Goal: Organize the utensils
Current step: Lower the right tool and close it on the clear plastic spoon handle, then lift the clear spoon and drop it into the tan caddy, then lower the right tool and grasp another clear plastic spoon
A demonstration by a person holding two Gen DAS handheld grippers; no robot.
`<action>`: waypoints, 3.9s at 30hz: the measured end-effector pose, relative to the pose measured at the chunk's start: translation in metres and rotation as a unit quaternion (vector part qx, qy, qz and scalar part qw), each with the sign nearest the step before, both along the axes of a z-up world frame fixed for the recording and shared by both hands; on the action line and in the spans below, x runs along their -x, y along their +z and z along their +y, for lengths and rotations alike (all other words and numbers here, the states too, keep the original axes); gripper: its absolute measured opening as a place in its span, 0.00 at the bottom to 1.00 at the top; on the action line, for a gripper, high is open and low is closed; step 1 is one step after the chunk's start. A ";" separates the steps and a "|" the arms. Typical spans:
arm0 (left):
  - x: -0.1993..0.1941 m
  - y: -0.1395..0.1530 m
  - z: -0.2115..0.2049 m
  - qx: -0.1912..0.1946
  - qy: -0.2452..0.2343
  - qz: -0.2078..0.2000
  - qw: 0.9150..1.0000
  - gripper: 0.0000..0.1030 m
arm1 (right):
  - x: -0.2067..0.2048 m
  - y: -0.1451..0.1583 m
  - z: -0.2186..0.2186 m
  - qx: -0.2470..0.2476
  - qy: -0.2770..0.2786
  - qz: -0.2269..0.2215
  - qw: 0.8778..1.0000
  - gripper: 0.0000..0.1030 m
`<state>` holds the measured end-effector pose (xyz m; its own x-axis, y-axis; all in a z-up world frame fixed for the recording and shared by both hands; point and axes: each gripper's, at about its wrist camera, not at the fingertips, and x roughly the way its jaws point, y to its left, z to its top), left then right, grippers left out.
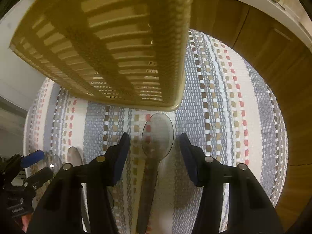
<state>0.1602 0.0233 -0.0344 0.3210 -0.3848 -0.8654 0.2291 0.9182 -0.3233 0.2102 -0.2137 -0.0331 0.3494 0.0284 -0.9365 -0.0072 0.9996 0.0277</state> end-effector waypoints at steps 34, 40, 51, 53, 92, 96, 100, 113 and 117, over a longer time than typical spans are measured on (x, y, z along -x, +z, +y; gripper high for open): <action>0.024 0.015 -0.042 -0.053 0.022 -0.116 0.992 0.30 | 0.039 0.015 0.016 0.010 0.050 -0.072 0.996 0.29; 0.041 0.076 -0.029 0.007 0.040 -0.234 0.971 0.30 | 0.091 0.066 0.005 -0.038 0.067 -0.196 0.978 0.29; 0.025 0.190 -0.033 0.000 0.077 -0.427 0.901 0.30 | 0.106 0.202 0.006 -0.014 0.037 -0.416 0.908 0.29; 0.020 0.205 -0.037 -0.005 0.081 -0.457 0.886 0.30 | 0.098 0.214 0.001 -0.004 0.019 -0.440 0.898 0.29; 0.006 0.181 -0.019 0.007 0.070 -0.392 0.917 0.46 | 0.091 0.167 -0.001 -0.004 0.018 -0.400 0.916 0.51; 0.024 0.178 -0.014 0.008 0.054 -0.346 0.937 0.47 | 0.109 0.167 -0.004 -0.015 0.020 -0.351 0.936 0.51; 0.030 0.155 -0.020 0.003 0.027 -0.265 0.964 0.47 | 0.108 0.138 -0.001 -0.054 0.051 -0.240 0.968 0.51; -0.005 0.022 -0.037 0.002 0.008 -0.054 0.999 0.47 | 0.121 0.022 0.030 -0.099 0.099 -0.075 0.987 0.51; -0.012 0.007 -0.047 -0.001 0.010 -0.042 0.999 0.47 | 0.119 0.009 0.041 -0.076 0.103 -0.077 0.989 0.51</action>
